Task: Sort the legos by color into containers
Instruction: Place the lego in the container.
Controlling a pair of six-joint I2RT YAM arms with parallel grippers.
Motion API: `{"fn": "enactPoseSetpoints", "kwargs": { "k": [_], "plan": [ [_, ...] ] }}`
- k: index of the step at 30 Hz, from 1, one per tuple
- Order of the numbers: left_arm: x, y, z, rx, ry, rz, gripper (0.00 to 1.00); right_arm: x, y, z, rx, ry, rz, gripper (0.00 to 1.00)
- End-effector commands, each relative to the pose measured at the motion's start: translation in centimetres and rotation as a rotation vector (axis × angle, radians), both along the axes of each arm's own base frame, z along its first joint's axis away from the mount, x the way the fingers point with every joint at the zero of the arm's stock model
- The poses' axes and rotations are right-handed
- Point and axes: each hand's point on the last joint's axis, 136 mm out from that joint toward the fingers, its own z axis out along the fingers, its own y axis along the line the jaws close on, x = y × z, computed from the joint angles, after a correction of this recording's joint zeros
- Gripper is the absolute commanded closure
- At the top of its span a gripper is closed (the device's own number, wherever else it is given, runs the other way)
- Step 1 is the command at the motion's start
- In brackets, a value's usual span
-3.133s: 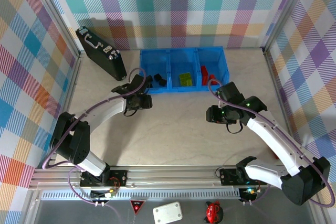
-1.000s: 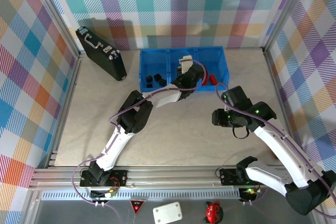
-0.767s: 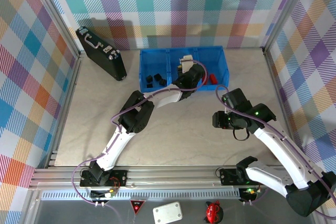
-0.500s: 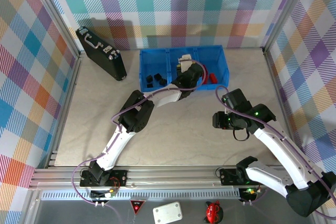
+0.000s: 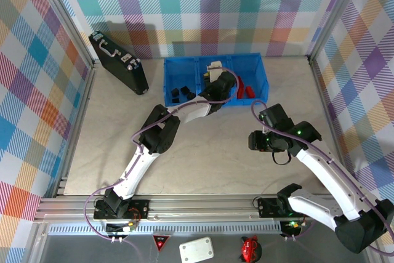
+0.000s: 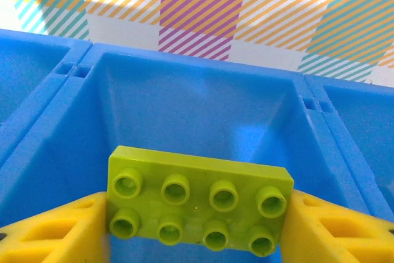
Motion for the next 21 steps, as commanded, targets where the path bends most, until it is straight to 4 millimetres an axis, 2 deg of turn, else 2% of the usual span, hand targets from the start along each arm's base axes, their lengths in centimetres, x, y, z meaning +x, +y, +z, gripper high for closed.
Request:
{"fn": "enactPoseSetpoints", "kwargs": {
  "k": [1, 11, 17, 21],
  "plan": [
    [0.5, 1.1, -1.3, -0.006, 0.022, 0.049, 0.37, -0.3, -0.1, -0.4, 0.001, 0.013, -0.006, 0.52],
    [1.1, 1.5, -3.1, -0.017, 0.048, 0.056, 0.35, -0.1, -0.1, -0.7, -0.006, 0.022, -0.009, 0.52],
    [1.5, 1.6, -3.0, -0.034, 0.047, 0.056, 0.33, -0.1, -0.2, -0.5, -0.007, 0.02, -0.012, 0.52],
    [1.5, 1.4, -3.2, -0.036, 0.053, 0.049, 0.26, -0.2, -0.3, -0.5, -0.009, 0.02, -0.015, 0.52]
  ]
}}
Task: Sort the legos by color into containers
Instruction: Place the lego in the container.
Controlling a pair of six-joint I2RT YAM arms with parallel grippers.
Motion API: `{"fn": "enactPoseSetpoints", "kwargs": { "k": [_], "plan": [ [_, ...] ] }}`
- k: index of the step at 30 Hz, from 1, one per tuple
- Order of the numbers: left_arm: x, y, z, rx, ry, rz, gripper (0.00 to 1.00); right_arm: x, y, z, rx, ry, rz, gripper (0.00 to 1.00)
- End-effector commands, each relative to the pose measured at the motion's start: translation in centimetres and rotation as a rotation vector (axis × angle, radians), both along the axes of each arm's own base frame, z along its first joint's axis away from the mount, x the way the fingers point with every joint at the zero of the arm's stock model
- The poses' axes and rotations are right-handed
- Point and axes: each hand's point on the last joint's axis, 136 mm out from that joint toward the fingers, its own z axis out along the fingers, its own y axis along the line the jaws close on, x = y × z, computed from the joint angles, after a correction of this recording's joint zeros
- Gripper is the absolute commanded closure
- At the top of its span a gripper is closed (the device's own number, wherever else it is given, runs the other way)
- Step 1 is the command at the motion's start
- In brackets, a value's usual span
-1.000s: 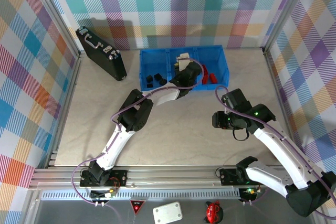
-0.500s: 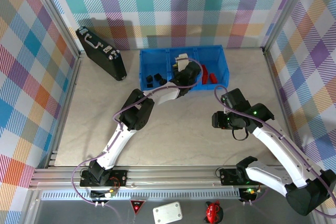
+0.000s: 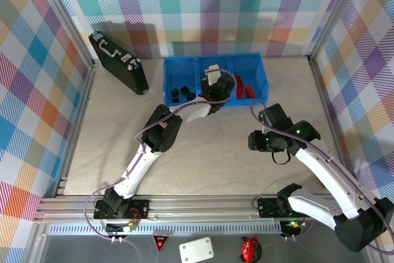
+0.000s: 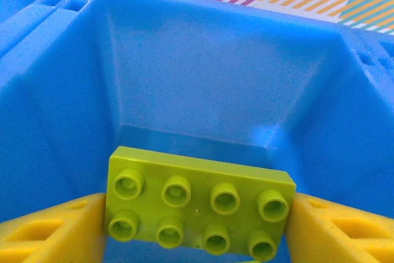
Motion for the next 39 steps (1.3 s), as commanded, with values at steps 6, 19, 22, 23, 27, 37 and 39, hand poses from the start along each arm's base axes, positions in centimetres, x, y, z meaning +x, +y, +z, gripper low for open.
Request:
{"fn": "enactPoseSetpoints", "kwargs": {
  "k": [6, 19, 22, 23, 27, 37, 39],
  "plan": [
    [0.8, 0.8, 0.3, -0.018, 0.002, 0.027, 0.23, -0.3, -0.3, -0.1, -0.003, 0.011, -0.017, 0.52],
    [0.0, 0.3, 4.8, -0.043, -0.023, -0.021, 0.23, -0.1, -0.4, 0.5, 0.003, -0.003, -0.033, 0.53],
    [-0.9, 0.2, 6.4, -0.037, -0.026, -0.037, 0.23, 0.2, -0.5, 0.6, -0.008, -0.021, -0.033, 0.52],
    [-1.3, 0.1, 6.9, -0.035, -0.028, -0.039, 0.24, 0.4, -0.5, 0.7, -0.012, -0.029, -0.032, 0.53],
    [-2.7, 0.2, 8.8, -0.035, -0.036, -0.047, 0.24, 1.2, -0.4, 0.8, -0.017, -0.052, -0.03, 0.52],
    [-6.8, 0.8, 10.5, 0.085, 0.04, -0.116, 0.24, 4.5, -1.1, 0.8, -0.081, -0.149, -0.094, 0.52],
    [-7.9, 1.4, 10.0, 0.121, 0.082, -0.149, 0.23, 5.3, -1.5, 0.8, -0.106, -0.179, -0.115, 0.52]
  ]
}}
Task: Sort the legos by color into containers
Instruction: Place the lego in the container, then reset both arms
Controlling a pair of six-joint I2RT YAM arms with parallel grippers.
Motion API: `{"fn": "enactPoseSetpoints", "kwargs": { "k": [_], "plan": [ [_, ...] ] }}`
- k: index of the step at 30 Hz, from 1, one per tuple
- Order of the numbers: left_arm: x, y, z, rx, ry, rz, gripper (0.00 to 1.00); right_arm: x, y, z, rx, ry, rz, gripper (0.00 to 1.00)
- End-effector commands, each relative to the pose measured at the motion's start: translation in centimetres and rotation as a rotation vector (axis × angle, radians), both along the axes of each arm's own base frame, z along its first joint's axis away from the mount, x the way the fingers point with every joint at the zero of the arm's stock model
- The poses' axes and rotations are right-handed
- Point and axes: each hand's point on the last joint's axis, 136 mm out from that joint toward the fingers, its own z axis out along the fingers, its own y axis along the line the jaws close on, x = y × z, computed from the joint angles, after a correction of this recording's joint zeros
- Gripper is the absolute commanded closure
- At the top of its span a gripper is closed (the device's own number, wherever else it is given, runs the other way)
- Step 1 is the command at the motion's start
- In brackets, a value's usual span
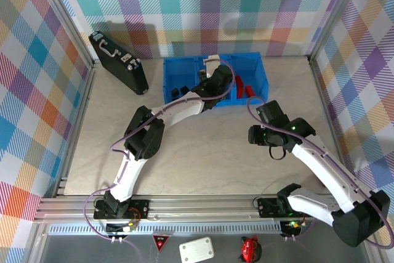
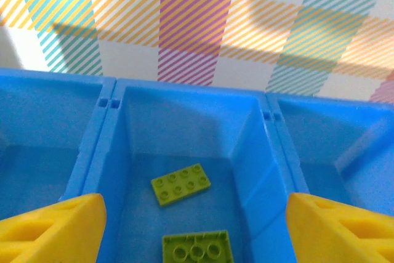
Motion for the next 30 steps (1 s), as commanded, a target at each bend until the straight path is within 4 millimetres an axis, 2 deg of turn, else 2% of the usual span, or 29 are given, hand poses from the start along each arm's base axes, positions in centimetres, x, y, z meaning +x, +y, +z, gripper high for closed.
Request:
{"fn": "enactPoseSetpoints", "kwargs": {
  "k": [1, 7, 11, 15, 20, 27, 30],
  "plan": [
    [-2.4, 1.5, -0.2, 0.097, 0.077, -0.046, 0.22, 2.3, -1.0, 0.8, -0.047, -0.099, -0.056, 0.51],
    [-5.6, 5.2, -2.2, 0.175, 0.212, -0.097, 0.17, 4.5, -4.0, 0.1, -0.187, -0.187, -0.164, 0.29],
    [-7.6, 10.2, -3.3, 0.242, 0.289, -0.035, 0.08, 5.5, -6.3, -0.7, -0.276, -0.218, -0.252, 0.14],
    [-9.0, 15.3, -3.6, 0.256, 0.319, 0.034, 0.0, 6.1, -8.6, -1.1, -0.331, -0.251, -0.356, 0.01],
    [-10.3, 21.4, -4.5, 0.248, 0.363, 0.127, 0.0, 7.1, -11.1, -2.0, -0.361, -0.281, -0.457, 0.01],
    [-12.1, 30.5, -5.6, 0.215, 0.38, 0.309, 0.0, 9.3, -12.5, -4.3, -0.414, -0.291, -0.453, 0.01],
    [-11.8, 32.9, -6.1, 0.228, 0.354, 0.356, 0.0, 10.2, -13.4, -5.5, -0.443, -0.332, -0.457, 0.01]
  ]
}}
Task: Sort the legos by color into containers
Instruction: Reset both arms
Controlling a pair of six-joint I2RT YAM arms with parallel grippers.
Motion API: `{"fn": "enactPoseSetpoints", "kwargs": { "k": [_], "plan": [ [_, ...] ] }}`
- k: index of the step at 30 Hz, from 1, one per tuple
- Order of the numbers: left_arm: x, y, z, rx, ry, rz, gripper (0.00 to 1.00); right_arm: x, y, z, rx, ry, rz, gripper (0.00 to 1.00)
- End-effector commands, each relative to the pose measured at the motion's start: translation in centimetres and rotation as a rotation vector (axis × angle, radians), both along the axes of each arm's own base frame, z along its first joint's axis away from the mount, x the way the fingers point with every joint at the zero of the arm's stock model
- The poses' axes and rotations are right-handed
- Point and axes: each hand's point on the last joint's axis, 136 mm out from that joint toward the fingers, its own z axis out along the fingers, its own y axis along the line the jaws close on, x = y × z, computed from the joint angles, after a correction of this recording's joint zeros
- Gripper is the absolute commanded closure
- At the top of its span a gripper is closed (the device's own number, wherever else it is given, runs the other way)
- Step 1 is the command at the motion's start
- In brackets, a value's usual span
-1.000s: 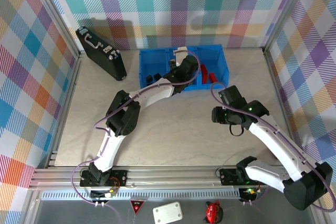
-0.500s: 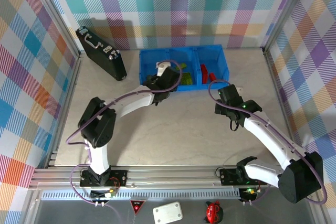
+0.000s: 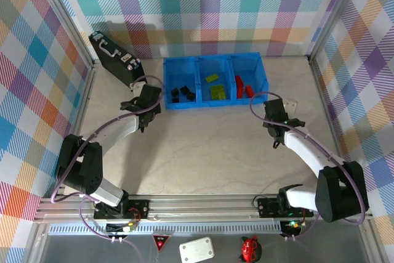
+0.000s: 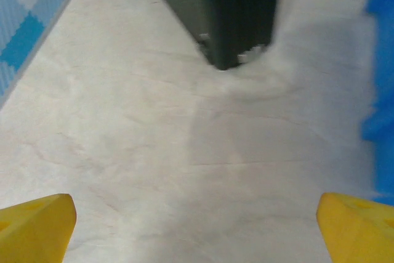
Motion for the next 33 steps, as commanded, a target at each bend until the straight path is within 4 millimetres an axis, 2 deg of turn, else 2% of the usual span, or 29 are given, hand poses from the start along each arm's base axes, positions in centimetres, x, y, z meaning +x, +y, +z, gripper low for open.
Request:
{"fn": "enactPoseSetpoints", "kwargs": {
  "k": [1, 6, 10, 13, 18, 21, 23, 27, 30, 31, 33],
  "plan": [
    [0.3, 2.2, 0.4, 0.027, -0.053, 0.033, 0.0, 2.1, -0.8, -0.1, -0.064, -0.093, 0.017, 0.01],
    [0.8, 3.2, -0.5, 0.104, -0.094, -0.013, 0.0, 4.0, -0.6, -0.8, -0.09, -0.203, 0.122, 0.01],
    [1.3, 1.9, 0.0, 0.123, -0.263, -0.155, 0.0, 5.5, 1.6, -0.2, -0.006, -0.31, 0.279, 0.01],
    [1.5, 2.4, 0.8, 0.137, -0.333, -0.165, 0.0, 6.3, 2.9, 0.3, -0.006, -0.373, 0.38, 0.01],
    [2.8, 3.8, 1.5, -0.016, -0.427, -0.205, 0.0, 7.8, 3.4, 0.9, 0.05, -0.448, 0.428, 0.01],
    [3.7, 5.1, 1.3, -0.094, -0.436, -0.19, 0.0, 8.4, 3.6, -0.1, 0.068, -0.474, 0.444, 0.01],
    [4.0, 4.8, 1.0, -0.114, -0.411, -0.216, 0.0, 8.5, 3.7, -0.6, 0.102, -0.439, 0.457, 0.01],
    [3.2, 4.5, -0.1, -0.116, -0.298, -0.237, 0.02, 8.6, 3.6, -1.1, 0.152, -0.445, 0.477, 0.01],
    [2.2, 4.1, 0.3, -0.117, -0.335, -0.262, 0.01, 8.4, 3.4, -1.8, 0.16, -0.447, 0.476, 0.01],
    [1.9, 4.1, 0.4, -0.12, -0.352, -0.257, 0.01, 8.6, 3.3, -1.5, 0.155, -0.469, 0.476, 0.01],
    [1.8, 3.8, 0.0, -0.146, -0.335, -0.265, 0.0, 8.4, 3.3, -1.7, 0.159, -0.453, 0.476, 0.01]
  ]
}}
